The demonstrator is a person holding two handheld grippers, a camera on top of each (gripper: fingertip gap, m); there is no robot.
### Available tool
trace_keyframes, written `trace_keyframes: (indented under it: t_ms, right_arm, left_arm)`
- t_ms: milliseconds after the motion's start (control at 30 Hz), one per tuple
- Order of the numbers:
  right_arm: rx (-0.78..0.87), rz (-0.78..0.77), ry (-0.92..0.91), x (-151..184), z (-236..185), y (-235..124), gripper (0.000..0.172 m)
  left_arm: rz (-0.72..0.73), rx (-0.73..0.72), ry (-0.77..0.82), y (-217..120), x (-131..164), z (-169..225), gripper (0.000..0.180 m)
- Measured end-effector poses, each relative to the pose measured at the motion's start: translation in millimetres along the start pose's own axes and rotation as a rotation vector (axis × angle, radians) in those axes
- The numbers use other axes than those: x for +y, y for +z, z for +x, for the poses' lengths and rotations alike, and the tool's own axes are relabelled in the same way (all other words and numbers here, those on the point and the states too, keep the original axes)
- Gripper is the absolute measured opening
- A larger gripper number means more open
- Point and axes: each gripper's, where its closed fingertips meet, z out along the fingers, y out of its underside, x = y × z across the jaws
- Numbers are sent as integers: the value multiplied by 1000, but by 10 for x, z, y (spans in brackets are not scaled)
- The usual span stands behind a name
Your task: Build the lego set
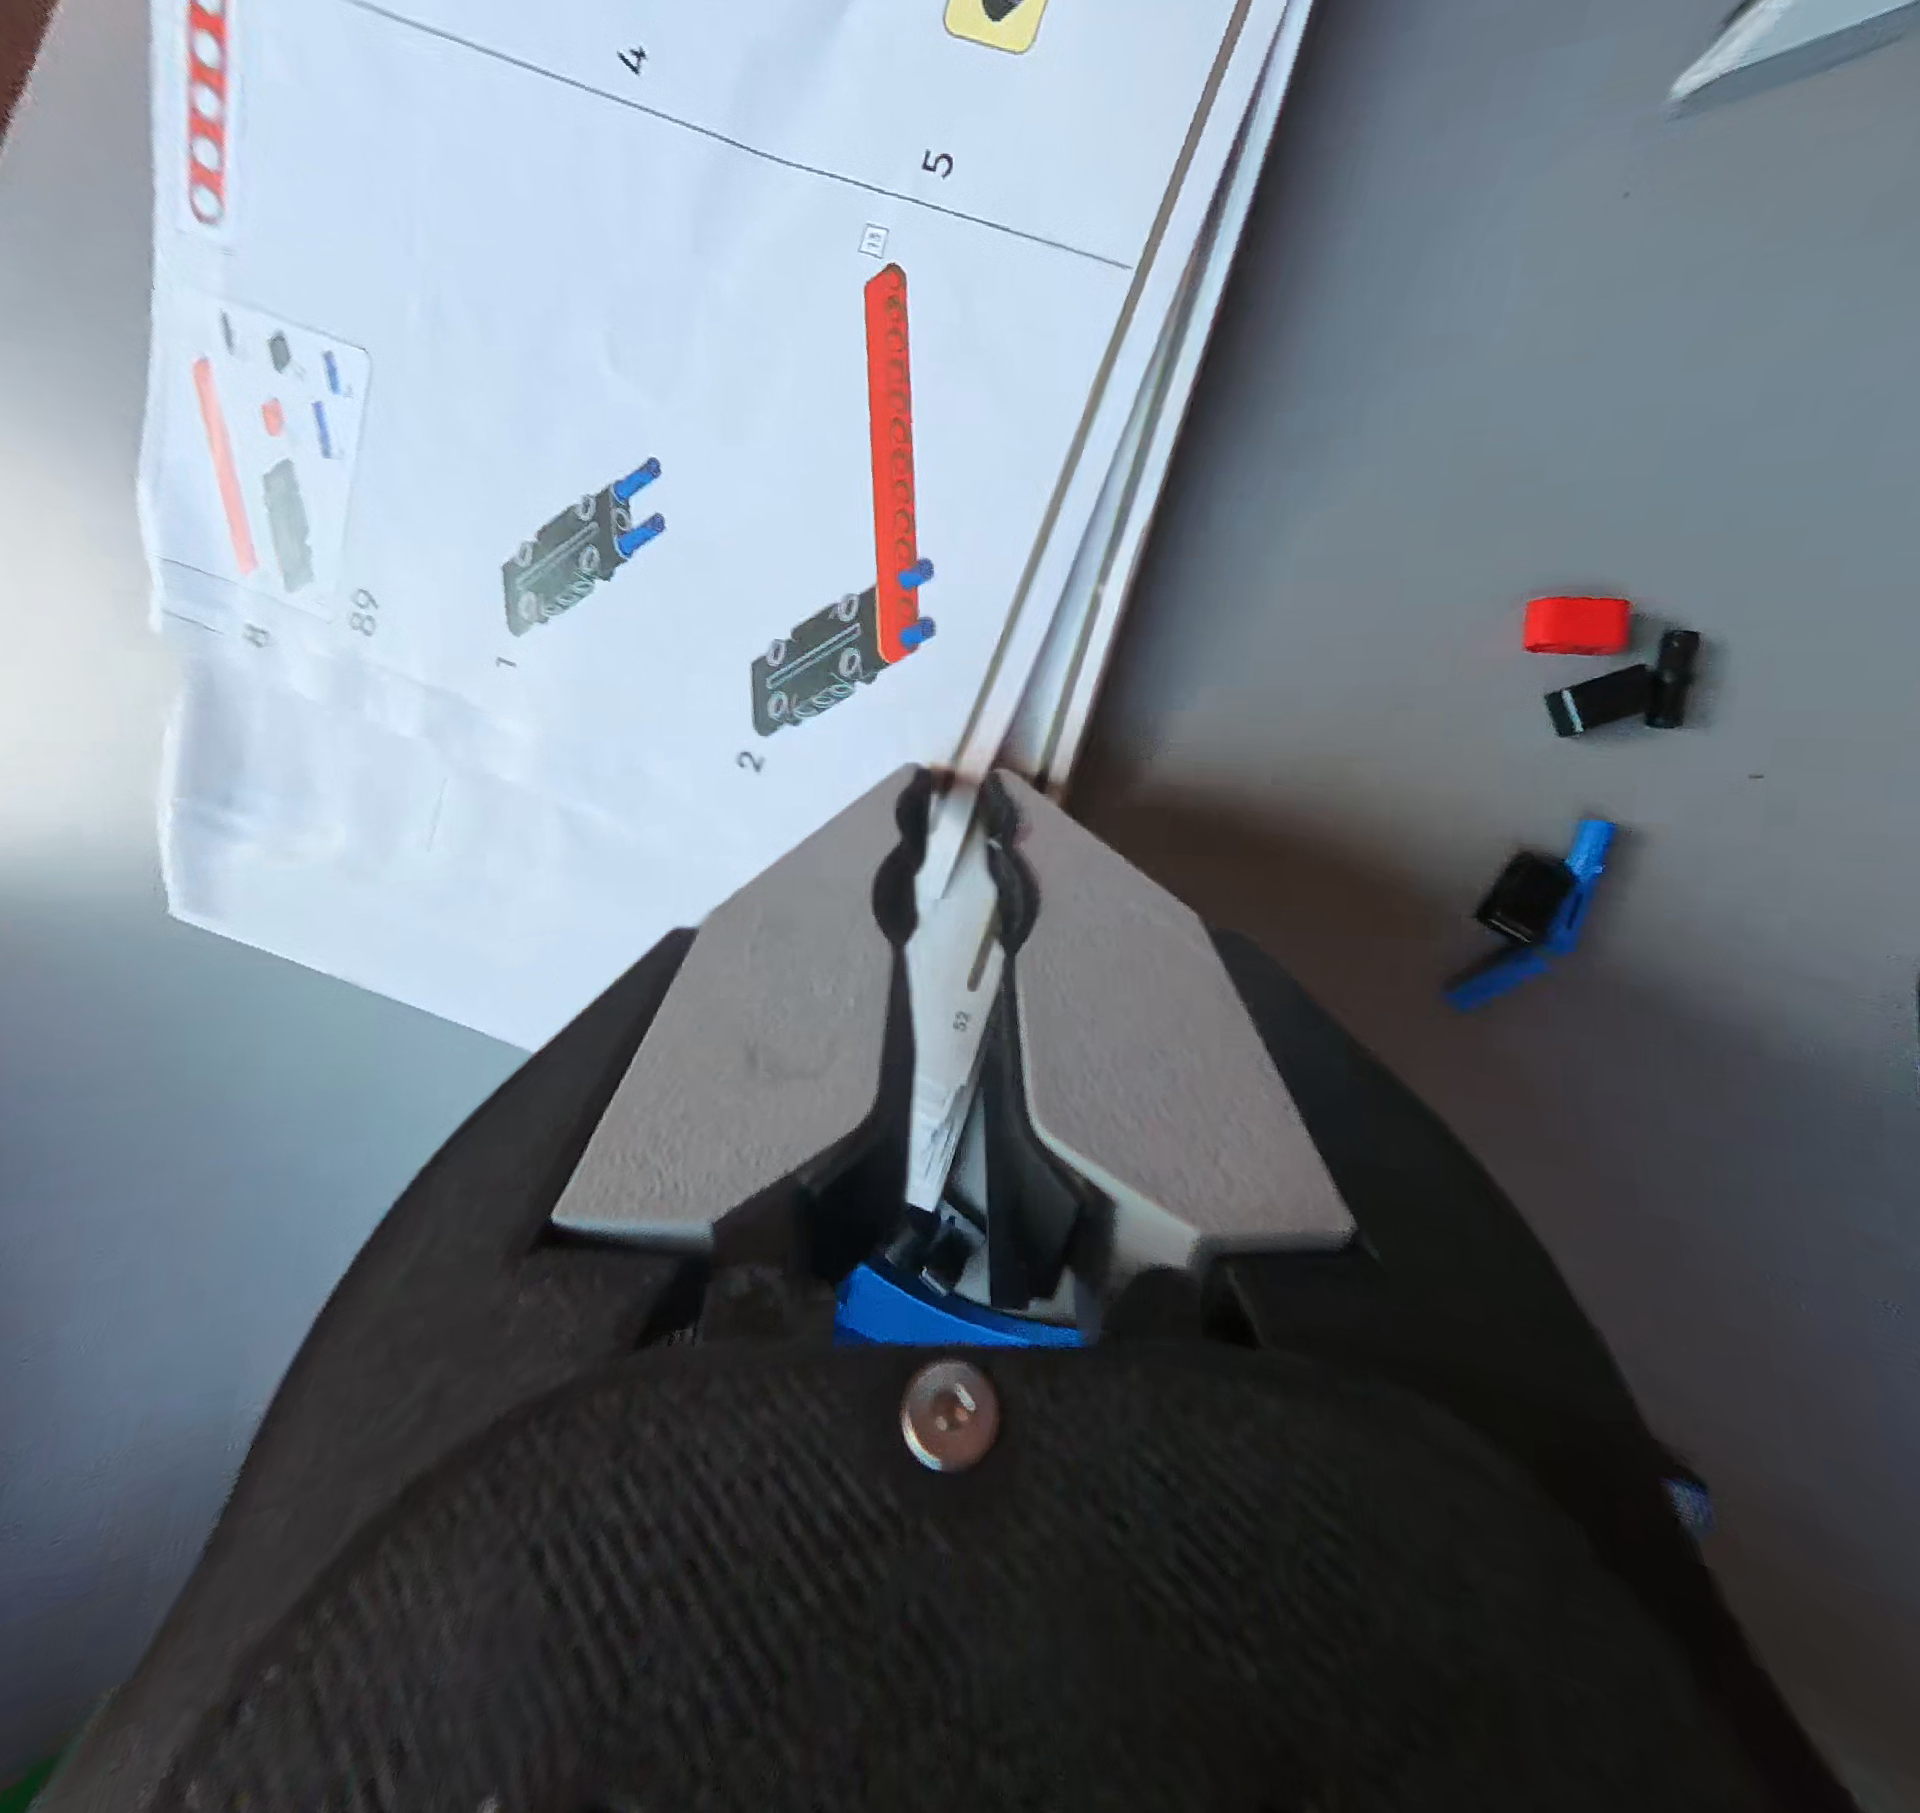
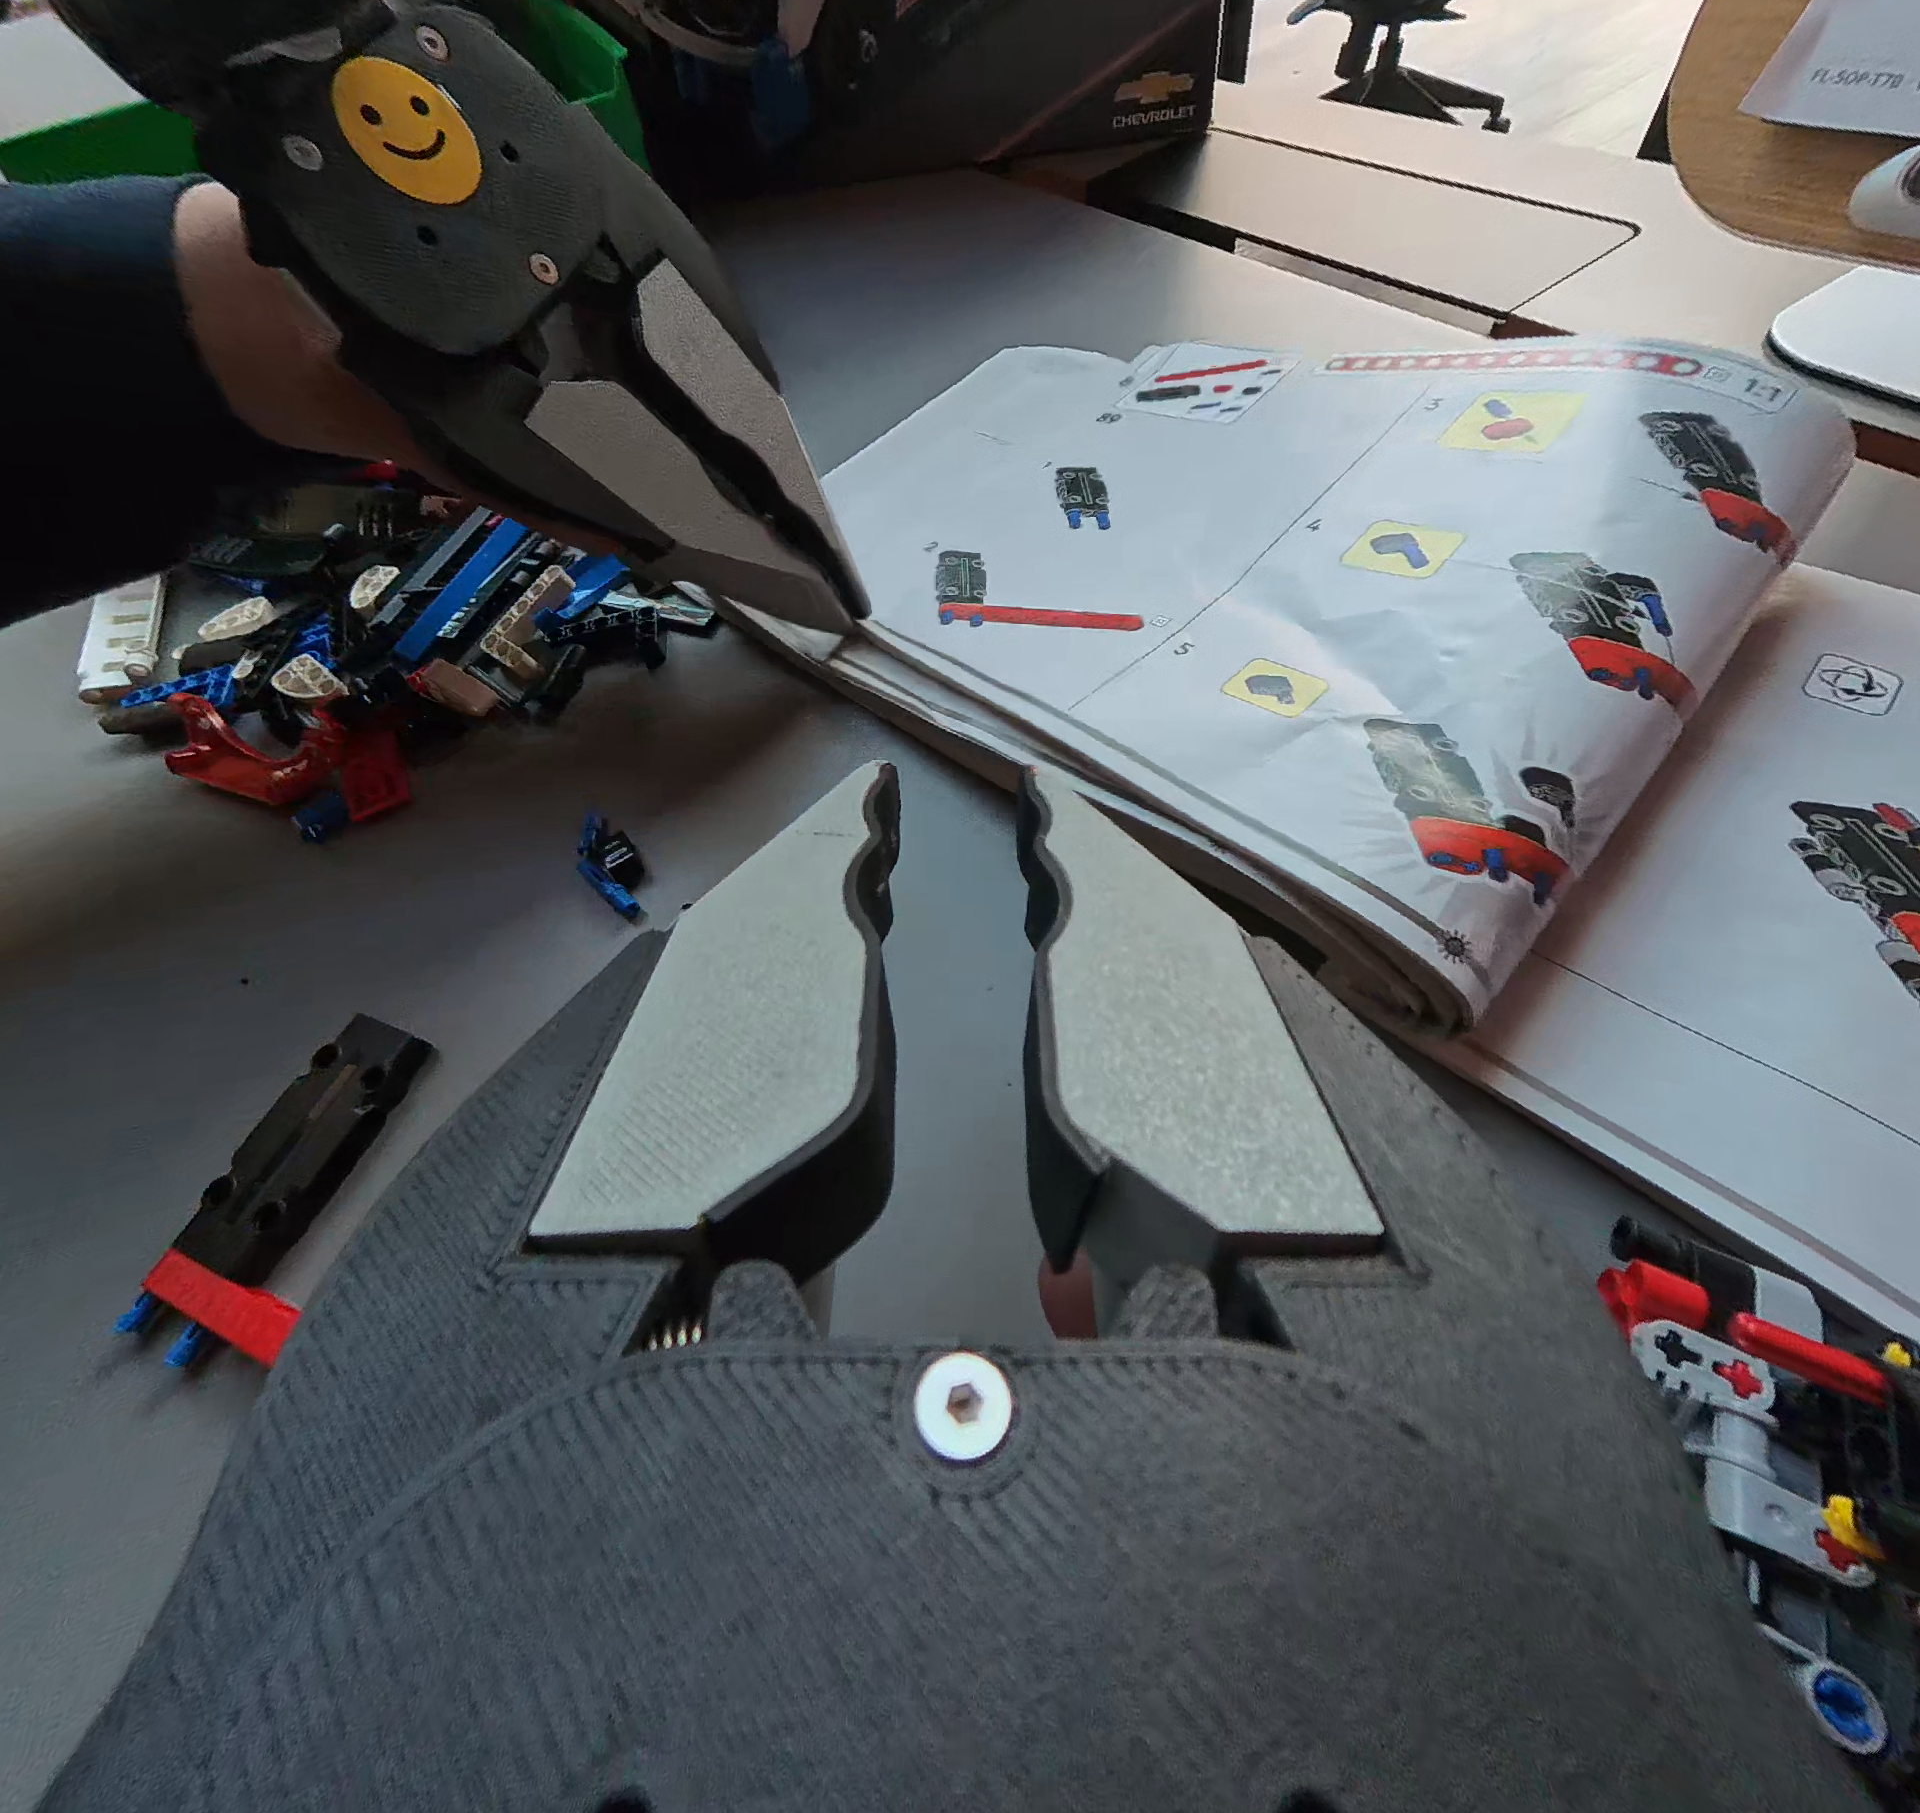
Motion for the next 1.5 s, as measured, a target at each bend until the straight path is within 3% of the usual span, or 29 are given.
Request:
trace_keyframes:
  t_ms: [33,300,600,667,867,933,1067,1133,1300,1400,1500]
  right_arm:
    - [-1,1,-1,-3,-2,-1,19]
    - [11,-10,-20,9,-2,7,19]
    - [342,-25,-125,-183,418,33,12]
    - [429,-105,-176,-164,507,118,0]
    - [673,-266,-290,-118,925,355,0]
    - [667,-363,-282,68,1001,438,0]
    - [596,-373,-277,130,946,520,0]
    - [539,-343,-220,160,914,549,0]
    - [433,-303,-113,168,862,560,0]
    - [414,-303,-105,173,852,565,0]
    - [400,-306,-111,181,840,571,0]
  left_arm:
    - [2,0,-2,7,5,-8,1]
    - [-7,-76,-17,-45,71,-124,0]
    - [25,-105,-107,-224,142,56,0]
    - [19,-111,-125,-238,165,102,0]
    - [-7,-108,-163,-238,265,169,0]
    - [-3,-90,-178,-254,277,199,0]
    - [-29,-64,-206,-287,303,195,0]
    - [-10,-52,-218,-346,197,153,0]
    - [83,-43,-201,-410,-391,21,0]
    - [85,-70,-173,-166,-674,-138,0]
    - [21,-82,-177,217,-754,-314,0]
